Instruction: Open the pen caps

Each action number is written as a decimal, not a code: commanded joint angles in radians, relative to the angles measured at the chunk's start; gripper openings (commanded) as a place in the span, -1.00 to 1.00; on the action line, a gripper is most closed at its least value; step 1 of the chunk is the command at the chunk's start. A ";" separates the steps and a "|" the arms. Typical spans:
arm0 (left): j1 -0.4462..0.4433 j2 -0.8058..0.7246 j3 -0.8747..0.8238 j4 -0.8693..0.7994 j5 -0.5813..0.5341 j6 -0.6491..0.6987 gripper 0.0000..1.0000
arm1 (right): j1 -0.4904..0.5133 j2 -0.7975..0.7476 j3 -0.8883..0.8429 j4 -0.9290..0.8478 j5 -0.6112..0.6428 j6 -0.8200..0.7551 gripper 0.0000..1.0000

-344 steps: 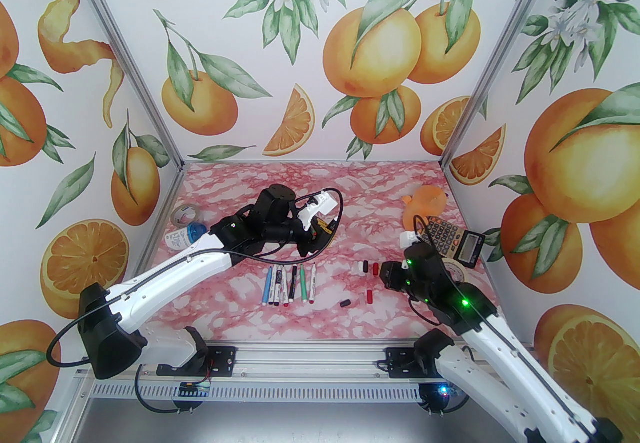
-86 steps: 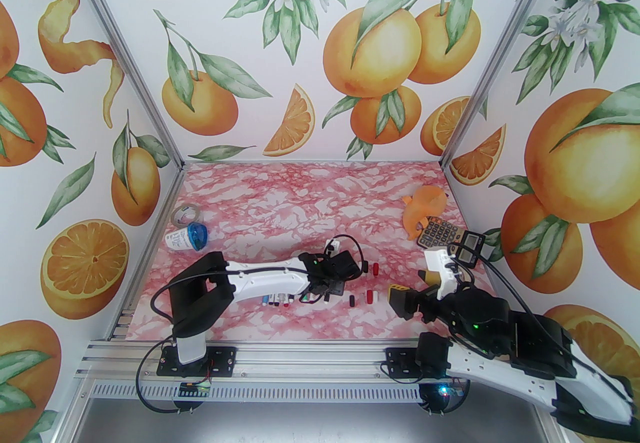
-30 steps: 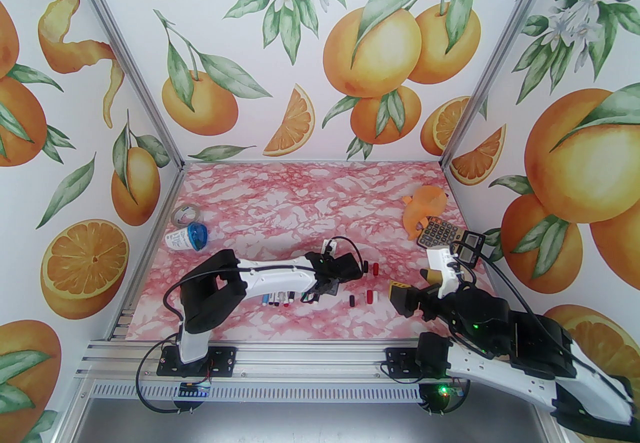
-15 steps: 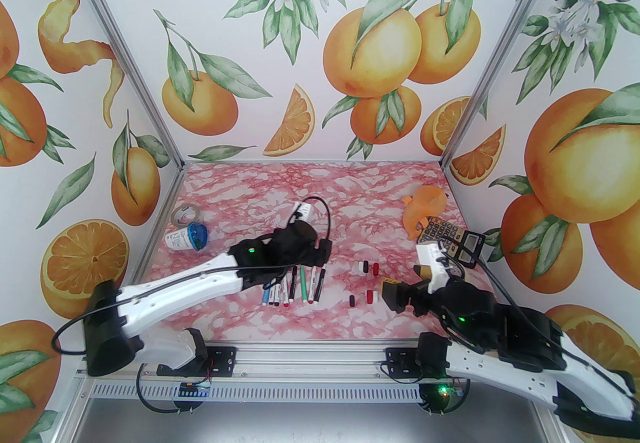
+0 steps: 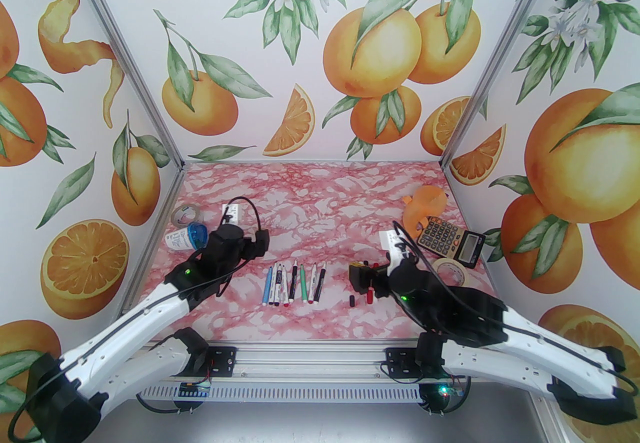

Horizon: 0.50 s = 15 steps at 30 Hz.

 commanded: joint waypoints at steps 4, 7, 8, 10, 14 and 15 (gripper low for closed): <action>0.124 -0.044 -0.117 0.170 -0.060 0.156 1.00 | -0.020 0.052 -0.064 0.195 0.005 -0.029 0.99; 0.215 -0.047 -0.162 0.269 0.022 0.206 1.00 | -0.034 0.078 -0.083 0.222 -0.021 -0.028 0.99; 0.237 -0.048 -0.185 0.315 0.045 0.238 1.00 | -0.039 0.087 -0.086 0.225 -0.022 -0.028 0.99; 0.260 -0.051 -0.221 0.392 0.046 0.283 1.00 | -0.045 0.100 -0.092 0.225 -0.022 -0.029 1.00; 0.337 -0.020 -0.289 0.554 0.085 0.373 0.99 | -0.064 0.106 -0.125 0.255 -0.006 -0.041 1.00; 0.358 -0.002 -0.307 0.607 0.106 0.386 1.00 | -0.071 0.106 -0.133 0.265 -0.003 -0.043 0.99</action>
